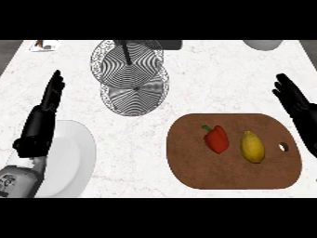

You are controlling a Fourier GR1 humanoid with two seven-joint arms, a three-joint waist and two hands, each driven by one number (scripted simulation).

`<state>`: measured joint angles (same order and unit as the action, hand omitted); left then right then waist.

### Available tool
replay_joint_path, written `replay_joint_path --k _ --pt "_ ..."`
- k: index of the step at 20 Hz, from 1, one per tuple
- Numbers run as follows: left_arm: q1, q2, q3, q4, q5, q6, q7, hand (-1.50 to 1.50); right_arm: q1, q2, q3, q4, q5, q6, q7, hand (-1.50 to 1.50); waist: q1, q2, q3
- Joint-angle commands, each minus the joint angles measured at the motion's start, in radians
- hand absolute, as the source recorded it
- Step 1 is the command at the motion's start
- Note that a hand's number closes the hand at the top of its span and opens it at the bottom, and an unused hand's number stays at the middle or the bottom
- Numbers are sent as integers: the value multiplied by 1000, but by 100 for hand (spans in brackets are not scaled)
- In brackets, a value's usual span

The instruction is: Pick the bell pepper from the cutting board and place it in the tiered basket

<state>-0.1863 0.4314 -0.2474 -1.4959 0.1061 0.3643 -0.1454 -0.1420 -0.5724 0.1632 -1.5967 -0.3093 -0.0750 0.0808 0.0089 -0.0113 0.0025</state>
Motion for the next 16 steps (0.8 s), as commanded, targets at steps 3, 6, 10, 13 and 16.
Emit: replay_joint_path --k 3,6,10,13,16 --pt "43 -16 8 2 75 -66 66 0 -54 140 150 -91 41 72 -157 150 21 13 -1" --pt "52 -13 12 33 166 -140 168 0 -129 206 269 -217 56 150 -254 150 44 13 -1" --pt "67 8 46 26 229 -186 214 0 12 301 209 -24 338 -334 -78 -150 2 13 -3" --pt "77 11 67 1 244 -204 264 0 40 308 242 -5 436 -343 -221 -150 -7 11 -2" --pt "167 31 72 -64 244 -225 235 0 9 275 300 -84 583 -390 -121 -150 -3 7 -3"
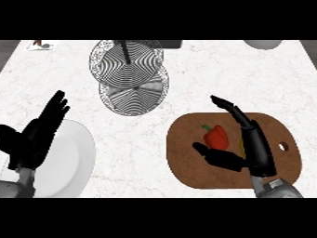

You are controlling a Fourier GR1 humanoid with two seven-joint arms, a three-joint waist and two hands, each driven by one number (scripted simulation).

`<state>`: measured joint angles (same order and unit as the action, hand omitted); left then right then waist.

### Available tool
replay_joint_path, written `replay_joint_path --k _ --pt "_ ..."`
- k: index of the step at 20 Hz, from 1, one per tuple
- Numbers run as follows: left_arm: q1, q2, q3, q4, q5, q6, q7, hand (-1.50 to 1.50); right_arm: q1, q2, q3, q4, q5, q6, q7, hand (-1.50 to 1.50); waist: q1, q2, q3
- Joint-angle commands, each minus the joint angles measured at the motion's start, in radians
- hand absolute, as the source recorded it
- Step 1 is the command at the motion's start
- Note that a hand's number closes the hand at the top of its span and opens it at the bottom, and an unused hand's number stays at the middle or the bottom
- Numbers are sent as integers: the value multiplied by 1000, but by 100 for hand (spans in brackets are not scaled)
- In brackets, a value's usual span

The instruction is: Pick the bell pepper from the cutting board and place it in the tiered basket

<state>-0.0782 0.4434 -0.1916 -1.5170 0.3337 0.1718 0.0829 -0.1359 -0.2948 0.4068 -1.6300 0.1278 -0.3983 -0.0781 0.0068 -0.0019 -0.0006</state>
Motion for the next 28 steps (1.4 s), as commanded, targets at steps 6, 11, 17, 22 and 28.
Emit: replay_joint_path --k 6,11,17,22,28 --pt "26 -1 25 2 22 -21 18 0 -36 -299 68 -162 379 96 311 -150 -22 -10 -5" --pt "3 -8 7 -11 13 -17 48 0 -96 -428 183 -224 411 428 539 -150 -10 -7 -7" --pt "11 -7 24 10 -2 -33 19 0 -212 -337 257 -398 330 723 899 -150 -2 -1 -3" --pt "-15 12 87 4 27 -95 58 0 -255 -113 303 -317 468 713 1049 -150 0 1 0" --pt "-45 -70 66 30 -58 -49 58 0 -204 -72 259 -169 560 699 963 -150 -5 3 1"
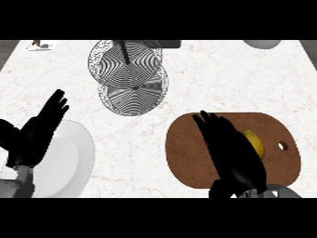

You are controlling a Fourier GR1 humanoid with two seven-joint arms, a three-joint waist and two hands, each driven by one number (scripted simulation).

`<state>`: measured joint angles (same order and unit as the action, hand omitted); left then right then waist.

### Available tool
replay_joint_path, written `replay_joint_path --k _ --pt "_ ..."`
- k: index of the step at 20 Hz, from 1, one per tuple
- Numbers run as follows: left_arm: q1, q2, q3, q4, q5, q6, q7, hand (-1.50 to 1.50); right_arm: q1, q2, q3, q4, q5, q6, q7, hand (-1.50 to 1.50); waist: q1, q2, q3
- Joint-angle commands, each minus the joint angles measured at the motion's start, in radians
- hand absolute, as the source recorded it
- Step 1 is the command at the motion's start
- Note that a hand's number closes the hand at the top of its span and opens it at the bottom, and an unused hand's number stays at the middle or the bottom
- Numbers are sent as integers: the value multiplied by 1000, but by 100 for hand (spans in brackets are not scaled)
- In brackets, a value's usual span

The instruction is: Pick the bell pepper from the cutting board and place it in the tiered basket

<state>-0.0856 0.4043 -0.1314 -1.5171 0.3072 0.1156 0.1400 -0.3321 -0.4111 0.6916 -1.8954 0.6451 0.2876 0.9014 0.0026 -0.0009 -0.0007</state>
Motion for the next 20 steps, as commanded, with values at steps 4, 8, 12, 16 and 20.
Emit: replay_joint_path --k 4,8,12,16,20 --pt "6 15 71 -44 7 -50 56 0 54 59 -25 170 123 -38 -88 -150 1 1 1" --pt "46 -2 75 -65 -13 -75 34 0 40 76 -72 329 186 -110 -216 -150 4 1 1" --pt "-34 -22 99 -15 -24 -79 81 0 52 58 -126 323 230 -126 -262 -150 -3 1 1" --pt "6 -52 109 -16 -72 -82 36 0 25 118 -152 445 313 -184 -337 -150 1 1 1" --pt "13 -101 80 -75 -108 -61 103 0 50 209 -130 492 401 -207 -311 -150 1 1 1"
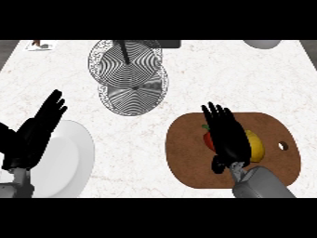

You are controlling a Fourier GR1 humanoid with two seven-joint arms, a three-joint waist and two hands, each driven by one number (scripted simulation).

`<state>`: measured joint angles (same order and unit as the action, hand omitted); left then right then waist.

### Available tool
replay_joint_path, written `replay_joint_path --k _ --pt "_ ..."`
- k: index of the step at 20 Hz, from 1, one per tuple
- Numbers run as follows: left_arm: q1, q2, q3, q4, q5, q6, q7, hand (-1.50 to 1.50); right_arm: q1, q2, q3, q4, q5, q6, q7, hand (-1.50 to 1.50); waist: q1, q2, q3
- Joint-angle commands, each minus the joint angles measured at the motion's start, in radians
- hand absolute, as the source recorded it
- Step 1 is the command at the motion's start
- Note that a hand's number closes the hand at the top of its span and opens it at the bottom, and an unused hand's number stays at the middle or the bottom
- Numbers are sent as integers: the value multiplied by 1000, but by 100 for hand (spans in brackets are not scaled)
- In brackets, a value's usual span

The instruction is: Pick the bell pepper from the cutting board and place it in the tiered basket

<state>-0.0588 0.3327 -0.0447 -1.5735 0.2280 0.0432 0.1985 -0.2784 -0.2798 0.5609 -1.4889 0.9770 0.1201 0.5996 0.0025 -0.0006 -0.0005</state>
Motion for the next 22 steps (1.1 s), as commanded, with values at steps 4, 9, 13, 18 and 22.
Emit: replay_joint_path --k 4,9,13,18,22 --pt "36 2 27 -59 -16 -23 37 0 -6 -1 -75 23 -56 183 -48 150 2 0 0" --pt "23 -65 -1 -43 -55 2 26 0 -57 -2 -69 94 17 205 -107 150 3 0 1" --pt "-75 -48 35 30 -45 -27 39 0 34 -2 22 146 128 66 -169 150 -2 2 1" --pt "-4 -49 41 -10 -47 -34 22 0 165 52 -51 9 149 80 87 150 -19 -5 0" --pt "23 -31 77 35 -39 -49 -21 0 291 85 -129 -93 173 20 278 150 -39 -6 -1"
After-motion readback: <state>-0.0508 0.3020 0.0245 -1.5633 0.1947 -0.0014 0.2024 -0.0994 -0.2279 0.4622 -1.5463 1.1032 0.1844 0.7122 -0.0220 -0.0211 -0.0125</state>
